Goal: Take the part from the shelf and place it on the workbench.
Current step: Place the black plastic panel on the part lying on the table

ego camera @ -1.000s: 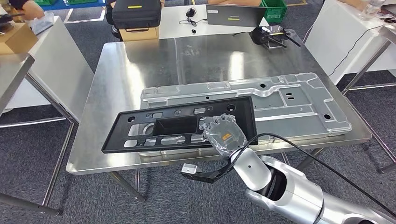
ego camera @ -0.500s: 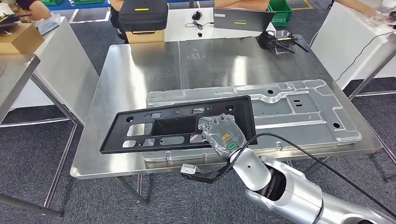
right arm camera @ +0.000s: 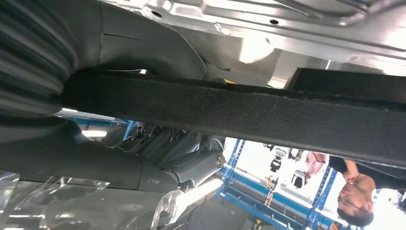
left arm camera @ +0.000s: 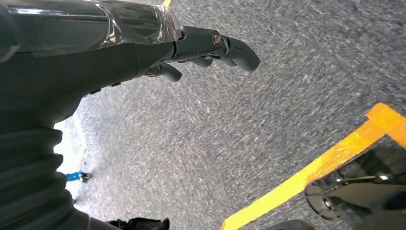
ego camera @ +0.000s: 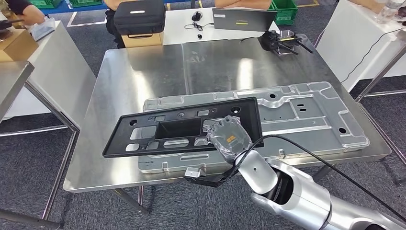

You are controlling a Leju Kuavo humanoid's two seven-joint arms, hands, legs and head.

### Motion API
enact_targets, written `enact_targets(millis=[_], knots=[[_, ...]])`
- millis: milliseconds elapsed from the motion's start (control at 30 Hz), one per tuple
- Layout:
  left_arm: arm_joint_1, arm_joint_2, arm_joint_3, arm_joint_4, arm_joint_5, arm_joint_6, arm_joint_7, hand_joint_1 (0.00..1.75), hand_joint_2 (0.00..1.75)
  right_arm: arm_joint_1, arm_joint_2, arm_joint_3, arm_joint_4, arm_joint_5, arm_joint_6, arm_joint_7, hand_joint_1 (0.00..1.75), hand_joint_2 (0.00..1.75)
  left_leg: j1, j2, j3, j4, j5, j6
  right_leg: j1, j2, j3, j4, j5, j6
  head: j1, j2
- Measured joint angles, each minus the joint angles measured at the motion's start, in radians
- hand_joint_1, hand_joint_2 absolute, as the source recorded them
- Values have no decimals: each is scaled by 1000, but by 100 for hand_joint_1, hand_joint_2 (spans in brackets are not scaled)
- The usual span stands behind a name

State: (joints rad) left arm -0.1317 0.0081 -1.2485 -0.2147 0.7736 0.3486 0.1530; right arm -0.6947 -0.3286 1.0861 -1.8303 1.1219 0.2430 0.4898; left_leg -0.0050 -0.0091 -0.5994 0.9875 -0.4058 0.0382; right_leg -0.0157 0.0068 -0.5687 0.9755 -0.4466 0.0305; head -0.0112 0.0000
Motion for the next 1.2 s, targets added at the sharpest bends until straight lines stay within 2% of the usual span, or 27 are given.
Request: enact_targets(millis=[100, 167, 200, 267, 300, 333, 367, 433, 467, 500, 600, 667, 700, 767, 800, 833, 867, 900, 933, 967, 1000, 1033, 1133, 1167, 1200], knots=[[-3, 2, -1, 0, -2, -2, 2, 0, 175, -5, 2, 0, 0, -6, 4, -1, 175, 175, -1, -1, 9, -21, -3, 8, -1, -1, 0, -2, -4, 14, 0, 0], [-5, 3, -2, 0, -3, -3, 4, 0, 175, -10, 3, 0, -1, -11, 6, -2, 175, 175, 5, -1, 20, -30, -2, 17, 0, -2, -13, 37, -29, 22, 2, 0], [-6, 4, -2, 0, -4, -3, 6, 0, 175, -14, 3, 0, -2, -13, 7, -2, 175, 175, 8, -1, 26, -34, -3, 22, 0, -2, -37, 88, -55, 25, 3, 0], [-10, 6, -2, 0, -7, -4, 11, 0, 175, -19, 4, 0, -2, -16, 8, -2, 175, 175, 7, -1, 33, -34, -8, 28, 1, -2, -109, 228, -111, 28, 4, 0], [-10, 6, -2, 0, -8, -4, 13, 0, 175, -19, 4, 0, -2, -18, 8, -3, 175, 175, 7, -1, 36, -34, -10, 30, 0, -2, -140, 279, -122, 30, 4, 0], [-10, 6, -2, 0, -10, -4, 16, 0, 175, -19, 4, 1, -2, -21, 8, -3, 175, 175, 8, -2, 40, -34, -14, 29, -1, -2, -153, 294, -112, 32, 4, 0], [-10, 6, -2, 0, -11, -4, 17, 0, 175, -20, 4, 1, -2, -23, 8, -3, 175, 175, 9, -3, 46, -34, -18, 28, -3, -2, -146, 267, -83, 33, 4, 0], [-10, 7, -2, 0, -13, -4, 18, 0, 175, -22, 4, 2, -2, -25, 7, -3, 175, 175, 9, -6, 58, -33, -28, 20, -6, -3, -86, 128, -4, 34, 4, 0], [-11, 8, -2, 0, -13, -4, 18, 0, 175, -24, 4, 2, -2, -25, 7, -3, 175, 175, 7, -7, 61, -30, -34, 14, -7, -3, -57, 63, 21, 32, 4, 0], [-12, 10, -2, 0, -13, -4, 18, 0, 175, -26, 5, 2, -2, -26, 6, -3, 175, 175, 5, -8, 62, -29, -38, 9, -6, -3, -38, 21, 32, 29, 4, 0], [-15, 16, -2, 0, -13, -4, 19, 0, 175, -30, 8, 2, -1, -27, 5, -2, 175, 175, 3, -7, 62, -29, -45, -1, -3, -2, -30, 0, 27, 14, 3, 0], [-16, 19, -2, 0, -13, -4, 19, 0, 175, -34, 9, 2, -1, -27, 4, -2, 175, 175, 7, -5, 48, 4, -68, -11, -5, -2, -26, -1, 24, 2, 2, 0], [-17, 20, -2, 0, -13, -4, 19, 0, 175, -36, 10, 2, -1, -27, 4, -2, 175, 175, 9, -3, 25, 52, -91, -17, -7, -3, -24, -2, 23, -3, 1, 0], [-19, 21, -2, 0, -13, -4, 19, 0, 175, -38, 11, 2, -1, -27, 3, -2, 175, 175, 11, -1, -53, 200, -147, -26, -5, -4, -21, -2, 18, -9, 0, 0], [-18, 21, -2, 0, -13, -4, 19, 0, 175, -38, 11, 2, 0, -28, 2, -2, 175, 175, 11, -1, -90, 260, -162, -27, -4, -3, -19, -2, 16, -11, 0, 0], [-16, 21, -2, 0, -13, -4, 19, 0, 175, -36, 11, 2, 0, -30, 1, -2, 175, 175, 11, 0, -112, 288, -158, -26, -3, -3, -16, -2, 13, -11, -1, 0], [-15, 21, -2, 0, -12, -4, 19, 0, 175, -35, 11, 2, 1, -31, -2, -2, 175, 175, 11, 0, -114, 273, -134, -24, -2, -2, -11, -2, 9, -11, -1, 0], [-14, 21, -2, 0, -10, -3, 19, 0, 175, -34, 11, 2, 2, -32, -6, -1, 175, 175, 10, 0, -95, 216, -93, -20, -1, -1, -5, -2, 5, -10, -1, 0], [-14, 21, -2, 0, -8, -2, 18, 0, 175, -34, 11, 1, 3, -33, -10, -1, 175, 175, 9, 0, -65, 136, -49, -14, -1, -1, 3, -2, 1, -8, -1, 0], [-14, 22, -2, 0, -4, 0, 18, 0, 175, -34, 11, 1, 3, -33, -15, 0, 175, 175, 6, 0, -34, 65, -18, -8, 0, 0, 8, -3, -4, -5, -1, 0], [-14, 22, -2, 0, -1, 1, 16, 0, 175, -34, 11, 1, 3, -32, -19, 0, 175, 175, 3, 0, -12, 13, 0, -4, 2, 0, 11, -3, -7, -2, -1, 0], [-14, 22, -2, 0, 4, 3, 15, 0, 175, -33, 11, 1, 3, -31, -21, 1, 175, 175, 0, 0, 0, -12, 3, 0, 2, 1, 12, -4, -10, 2, -1, 0], [-7, 23, -1, 0, 23, 13, 9, 0, 175, -24, 11, 1, 3, -26, -23, 6, 175, 175, -1, -1, 9, -22, -1, 9, 2, 1, 14, -4, -17, 16, 0, 0], [-4, 24, -1, 0, 29, 16, 6, 0, 175, -22, 11, 1, 3, -24, -23, 8, 175, 175, 2, -1, 13, -26, -2, 14, 2, 0, 8, 13, -28, 20, 0, 0], [-2, 25, 0, 0, 32, 18, 4, 0, 175, -20, 10, 0, 3, -23, -23, 10, 175, 175, 5, -1, 19, -30, -2, 20, 2, 0, -9, 52, -49, 25, 0, 0]])
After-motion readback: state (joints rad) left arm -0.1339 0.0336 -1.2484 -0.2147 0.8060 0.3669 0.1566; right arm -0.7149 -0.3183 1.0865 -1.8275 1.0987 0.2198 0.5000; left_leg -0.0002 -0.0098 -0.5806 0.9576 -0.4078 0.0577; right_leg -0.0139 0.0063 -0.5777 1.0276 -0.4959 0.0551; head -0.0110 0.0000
